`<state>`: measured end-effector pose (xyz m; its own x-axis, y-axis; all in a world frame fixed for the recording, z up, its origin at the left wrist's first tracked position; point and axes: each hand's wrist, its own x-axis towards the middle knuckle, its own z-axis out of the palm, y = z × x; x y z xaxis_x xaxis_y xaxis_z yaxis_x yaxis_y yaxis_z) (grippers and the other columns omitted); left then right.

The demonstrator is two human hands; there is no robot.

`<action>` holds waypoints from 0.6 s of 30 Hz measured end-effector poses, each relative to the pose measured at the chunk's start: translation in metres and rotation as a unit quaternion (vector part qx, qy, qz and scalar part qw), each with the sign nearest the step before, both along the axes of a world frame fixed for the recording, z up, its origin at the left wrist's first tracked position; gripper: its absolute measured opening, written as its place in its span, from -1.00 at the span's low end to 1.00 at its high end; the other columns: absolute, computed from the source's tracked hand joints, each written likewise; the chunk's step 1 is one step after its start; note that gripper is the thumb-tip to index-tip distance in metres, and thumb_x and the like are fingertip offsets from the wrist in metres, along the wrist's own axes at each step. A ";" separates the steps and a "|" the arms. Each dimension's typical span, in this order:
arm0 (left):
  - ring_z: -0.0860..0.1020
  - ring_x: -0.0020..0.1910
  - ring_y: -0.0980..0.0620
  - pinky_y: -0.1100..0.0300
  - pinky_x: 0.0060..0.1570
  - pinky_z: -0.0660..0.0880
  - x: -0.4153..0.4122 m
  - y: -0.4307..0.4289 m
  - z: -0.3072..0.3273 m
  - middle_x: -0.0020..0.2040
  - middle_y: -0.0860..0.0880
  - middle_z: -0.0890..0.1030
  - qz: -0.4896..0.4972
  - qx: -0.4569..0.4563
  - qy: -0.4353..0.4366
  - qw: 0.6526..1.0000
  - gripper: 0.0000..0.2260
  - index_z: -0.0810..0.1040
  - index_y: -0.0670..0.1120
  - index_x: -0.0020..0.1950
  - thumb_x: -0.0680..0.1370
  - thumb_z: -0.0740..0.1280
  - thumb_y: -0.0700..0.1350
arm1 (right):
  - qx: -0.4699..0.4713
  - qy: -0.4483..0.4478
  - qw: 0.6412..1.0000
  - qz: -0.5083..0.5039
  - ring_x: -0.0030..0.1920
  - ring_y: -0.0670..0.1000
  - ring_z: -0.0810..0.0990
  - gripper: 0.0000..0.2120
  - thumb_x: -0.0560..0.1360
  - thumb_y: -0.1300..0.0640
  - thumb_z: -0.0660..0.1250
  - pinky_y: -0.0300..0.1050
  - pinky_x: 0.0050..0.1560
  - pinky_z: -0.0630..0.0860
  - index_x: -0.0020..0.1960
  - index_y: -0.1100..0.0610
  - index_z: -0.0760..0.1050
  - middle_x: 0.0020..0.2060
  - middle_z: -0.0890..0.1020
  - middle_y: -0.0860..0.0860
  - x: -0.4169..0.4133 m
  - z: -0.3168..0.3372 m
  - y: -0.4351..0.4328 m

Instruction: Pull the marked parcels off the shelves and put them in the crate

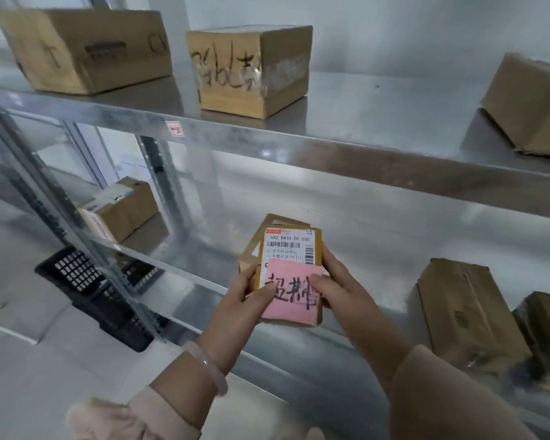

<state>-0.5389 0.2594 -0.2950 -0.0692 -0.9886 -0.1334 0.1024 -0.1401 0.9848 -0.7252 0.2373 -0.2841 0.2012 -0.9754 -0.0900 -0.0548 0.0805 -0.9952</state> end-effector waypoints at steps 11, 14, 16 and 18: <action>0.63 0.11 0.14 0.06 0.17 0.54 0.212 0.114 0.021 0.06 0.43 0.59 0.056 -0.065 -0.063 0.994 -0.33 0.01 0.41 0.42 0.52 0.33 -0.03 | 0.007 -0.026 0.995 0.094 -0.05 -0.10 0.69 -0.54 0.56 0.16 0.21 -0.28 -0.23 0.57 0.31 -0.33 0.37 -0.01 0.69 -0.19 0.216 0.004 0.060; 0.65 0.08 0.10 0.27 -0.01 0.58 0.267 0.141 0.020 0.08 0.32 0.63 0.096 -0.079 -0.045 0.991 -0.35 -0.01 0.43 0.37 0.55 0.30 -0.09 | 0.013 -0.038 0.992 0.121 -0.02 -0.11 0.68 -0.55 0.57 0.14 0.23 -0.31 -0.25 0.57 0.35 -0.28 0.35 0.03 0.68 -0.17 0.277 0.000 0.074; 0.64 0.10 0.11 0.32 -0.06 0.56 0.295 0.157 0.019 0.11 0.35 0.60 0.122 -0.076 -0.043 0.989 -0.40 0.03 0.44 0.33 0.51 0.30 -0.02 | 0.020 -0.043 0.989 0.139 -0.05 -0.12 0.68 -0.58 0.58 0.14 0.24 -0.33 -0.27 0.56 0.35 -0.25 0.35 0.00 0.68 -0.17 0.312 0.000 0.082; 0.62 0.13 0.13 0.33 -0.04 0.56 0.319 0.170 0.019 0.12 0.39 0.57 0.139 -0.064 -0.050 0.987 -0.43 0.08 0.41 0.35 0.49 0.30 0.03 | 0.030 -0.048 0.986 0.154 -0.08 -0.12 0.69 -0.59 0.58 0.16 0.25 -0.31 -0.31 0.56 0.33 -0.21 0.36 0.01 0.68 -0.15 0.341 0.000 0.087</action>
<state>-0.2197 0.4293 -0.2763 0.2152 -0.9766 0.0013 0.0211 0.0060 0.9998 -0.3841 0.3242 -0.2845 0.4979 -0.8600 -0.1120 0.0090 0.1343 -0.9909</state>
